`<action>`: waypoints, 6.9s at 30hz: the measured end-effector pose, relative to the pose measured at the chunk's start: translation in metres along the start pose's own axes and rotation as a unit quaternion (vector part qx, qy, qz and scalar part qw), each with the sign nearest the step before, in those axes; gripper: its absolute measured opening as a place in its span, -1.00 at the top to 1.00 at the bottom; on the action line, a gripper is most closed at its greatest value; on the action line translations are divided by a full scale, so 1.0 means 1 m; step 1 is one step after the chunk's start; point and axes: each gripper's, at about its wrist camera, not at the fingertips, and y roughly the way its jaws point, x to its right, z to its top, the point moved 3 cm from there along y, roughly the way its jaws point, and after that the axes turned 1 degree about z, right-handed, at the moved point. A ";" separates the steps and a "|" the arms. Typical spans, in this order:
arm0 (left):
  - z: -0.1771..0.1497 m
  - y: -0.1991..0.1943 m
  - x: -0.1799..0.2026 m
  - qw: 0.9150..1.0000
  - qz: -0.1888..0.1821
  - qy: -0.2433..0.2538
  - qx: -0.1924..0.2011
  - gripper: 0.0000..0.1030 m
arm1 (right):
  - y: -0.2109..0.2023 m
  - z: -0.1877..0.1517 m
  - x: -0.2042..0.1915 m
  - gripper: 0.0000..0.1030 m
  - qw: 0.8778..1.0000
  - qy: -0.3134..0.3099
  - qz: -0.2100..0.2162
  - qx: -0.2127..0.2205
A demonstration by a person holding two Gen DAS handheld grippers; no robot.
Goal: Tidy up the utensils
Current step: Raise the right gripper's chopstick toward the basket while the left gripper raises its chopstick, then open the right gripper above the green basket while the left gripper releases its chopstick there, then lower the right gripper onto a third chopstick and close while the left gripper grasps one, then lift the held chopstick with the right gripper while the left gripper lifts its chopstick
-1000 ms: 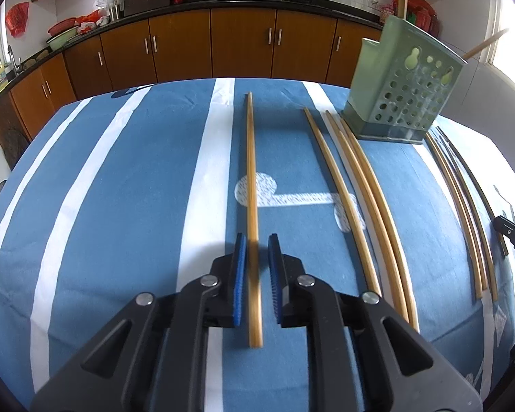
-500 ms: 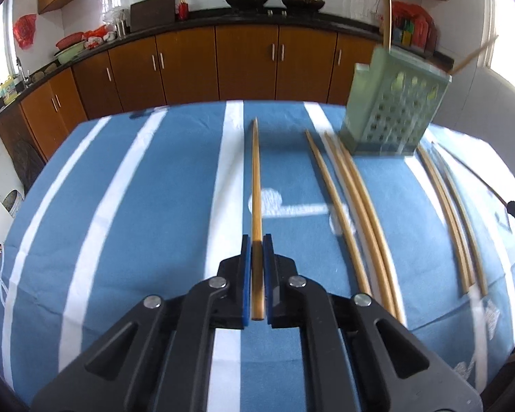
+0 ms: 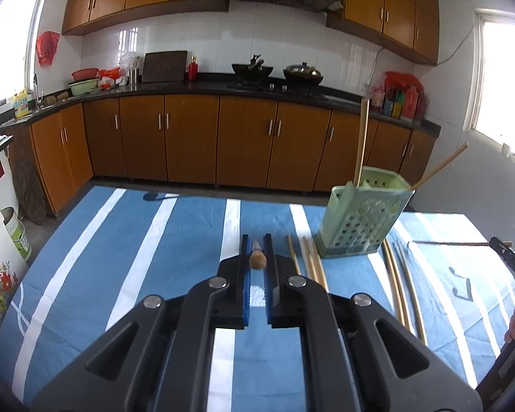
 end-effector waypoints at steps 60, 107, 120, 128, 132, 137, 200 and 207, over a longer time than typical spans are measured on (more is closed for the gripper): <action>0.135 0.061 0.116 0.993 -0.073 0.003 0.088 0.80 | 0.052 0.122 -0.102 0.84 0.987 0.008 0.099 0.129; -0.085 0.065 0.032 0.986 -0.046 -0.016 -0.158 0.36 | 0.085 -0.099 -0.026 0.85 0.978 -0.009 -0.014 -0.207; -0.114 0.095 0.061 0.977 -0.043 0.032 -0.206 0.59 | 0.084 -0.098 -0.016 0.85 0.979 -0.014 -0.018 -0.202; -0.118 0.097 0.066 0.978 -0.014 0.059 -0.198 0.84 | 0.084 -0.098 -0.016 0.85 0.979 -0.018 -0.016 -0.202; -0.111 0.105 0.047 0.979 0.009 0.039 -0.198 0.85 | 0.087 -0.096 -0.017 0.85 0.979 -0.020 -0.011 -0.201; -0.102 0.113 0.013 0.980 0.014 0.013 -0.197 0.84 | 0.095 -0.093 -0.015 0.85 0.980 -0.020 -0.013 -0.197; -0.114 0.093 0.011 0.982 0.011 0.032 -0.188 0.85 | 0.073 -0.097 -0.006 0.85 0.983 -0.018 0.010 -0.181; -0.090 0.065 0.006 0.989 0.012 0.021 -0.148 0.85 | 0.037 -0.065 0.000 0.85 0.994 -0.006 0.015 -0.111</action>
